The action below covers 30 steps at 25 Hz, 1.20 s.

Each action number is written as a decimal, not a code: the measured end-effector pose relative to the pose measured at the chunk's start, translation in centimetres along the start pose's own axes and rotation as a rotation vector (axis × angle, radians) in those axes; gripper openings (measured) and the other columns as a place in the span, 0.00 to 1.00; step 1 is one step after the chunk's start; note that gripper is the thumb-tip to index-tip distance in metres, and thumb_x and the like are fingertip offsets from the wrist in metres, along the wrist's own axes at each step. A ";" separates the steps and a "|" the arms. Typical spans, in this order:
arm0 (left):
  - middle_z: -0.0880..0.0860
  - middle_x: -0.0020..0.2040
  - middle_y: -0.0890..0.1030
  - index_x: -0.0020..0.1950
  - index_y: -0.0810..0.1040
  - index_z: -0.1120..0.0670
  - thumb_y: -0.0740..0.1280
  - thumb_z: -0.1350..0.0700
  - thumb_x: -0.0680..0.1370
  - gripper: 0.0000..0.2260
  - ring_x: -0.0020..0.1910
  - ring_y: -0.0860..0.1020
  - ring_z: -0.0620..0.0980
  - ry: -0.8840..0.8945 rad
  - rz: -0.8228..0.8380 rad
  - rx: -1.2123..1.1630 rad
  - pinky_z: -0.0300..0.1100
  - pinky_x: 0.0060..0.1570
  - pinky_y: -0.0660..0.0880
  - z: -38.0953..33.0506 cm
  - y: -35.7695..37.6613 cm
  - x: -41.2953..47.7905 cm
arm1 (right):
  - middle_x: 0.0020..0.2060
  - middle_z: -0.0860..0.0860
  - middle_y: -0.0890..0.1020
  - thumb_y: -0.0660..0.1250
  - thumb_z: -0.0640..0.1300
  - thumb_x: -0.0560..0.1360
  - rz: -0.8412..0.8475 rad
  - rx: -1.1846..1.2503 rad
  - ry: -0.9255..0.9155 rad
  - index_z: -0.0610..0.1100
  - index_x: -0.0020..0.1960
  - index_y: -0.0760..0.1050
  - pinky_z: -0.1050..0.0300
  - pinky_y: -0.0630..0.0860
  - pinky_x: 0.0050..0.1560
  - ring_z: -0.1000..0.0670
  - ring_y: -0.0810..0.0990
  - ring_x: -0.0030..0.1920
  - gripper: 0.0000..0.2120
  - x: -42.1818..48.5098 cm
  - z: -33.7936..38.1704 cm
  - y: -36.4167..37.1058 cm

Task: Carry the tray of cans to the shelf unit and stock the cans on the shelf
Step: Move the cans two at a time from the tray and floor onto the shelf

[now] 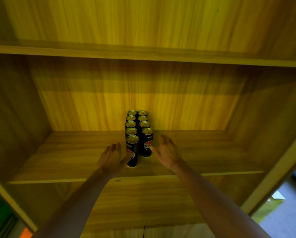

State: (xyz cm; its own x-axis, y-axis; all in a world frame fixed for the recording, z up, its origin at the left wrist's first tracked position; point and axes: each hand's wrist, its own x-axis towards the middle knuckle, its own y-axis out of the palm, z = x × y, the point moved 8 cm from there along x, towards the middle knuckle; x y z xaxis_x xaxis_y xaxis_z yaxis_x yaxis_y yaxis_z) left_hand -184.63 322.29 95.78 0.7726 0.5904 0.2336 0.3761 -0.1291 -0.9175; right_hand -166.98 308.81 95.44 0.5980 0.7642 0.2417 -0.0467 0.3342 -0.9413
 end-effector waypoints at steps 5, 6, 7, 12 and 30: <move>0.59 0.65 0.75 0.70 0.69 0.60 0.56 0.42 0.81 0.26 0.65 0.72 0.59 0.224 0.002 0.151 0.52 0.64 0.69 -2.1 0.3 -6.7 | 0.76 0.42 0.64 0.52 0.61 0.82 0.037 -0.206 -0.073 0.42 0.78 0.57 0.45 0.68 0.70 0.41 0.65 0.75 0.32 -10.1 2.2 -0.9; 0.59 0.66 0.75 0.71 0.69 0.59 0.55 0.41 0.81 0.27 0.65 0.71 0.59 0.249 0.012 0.163 0.53 0.65 0.68 -2.4 0.5 -8.2 | 0.77 0.43 0.64 0.52 0.61 0.83 0.047 -0.217 -0.075 0.42 0.79 0.57 0.45 0.67 0.70 0.42 0.64 0.75 0.32 -12.1 2.9 -0.8; 0.59 0.67 0.74 0.72 0.68 0.59 0.53 0.40 0.81 0.28 0.66 0.71 0.59 0.262 0.024 0.185 0.53 0.66 0.67 -2.7 0.6 -9.5 | 0.76 0.43 0.64 0.52 0.61 0.82 0.052 -0.226 -0.081 0.43 0.78 0.57 0.45 0.66 0.71 0.42 0.63 0.75 0.31 -14.0 3.6 -0.7; 0.58 0.72 0.69 0.75 0.63 0.57 0.50 0.40 0.82 0.29 0.72 0.65 0.59 0.299 0.079 0.227 0.55 0.72 0.61 -3.3 2.1 -16.0 | 0.76 0.44 0.66 0.53 0.60 0.82 0.038 -0.266 -0.090 0.43 0.78 0.59 0.45 0.66 0.72 0.43 0.64 0.75 0.30 -21.5 6.2 -0.2; 0.61 0.62 0.76 0.67 0.71 0.59 0.56 0.43 0.81 0.24 0.63 0.73 0.62 -0.128 0.293 0.133 0.56 0.62 0.70 23.2 33.5 -32.6 | 0.68 0.45 0.74 0.57 0.59 0.80 0.379 -0.213 -0.368 0.44 0.72 0.67 0.43 0.78 0.56 0.41 0.75 0.65 0.26 -29.1 11.8 40.6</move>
State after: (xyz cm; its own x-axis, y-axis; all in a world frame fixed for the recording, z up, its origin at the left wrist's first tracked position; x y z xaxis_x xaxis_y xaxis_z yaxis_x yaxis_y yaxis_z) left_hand -209.10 317.21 50.01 0.7642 0.6400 -0.0805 0.0714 -0.2080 -0.9755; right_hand -195.73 306.63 52.92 0.2505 0.9638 -0.0918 -0.0183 -0.0901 -0.9958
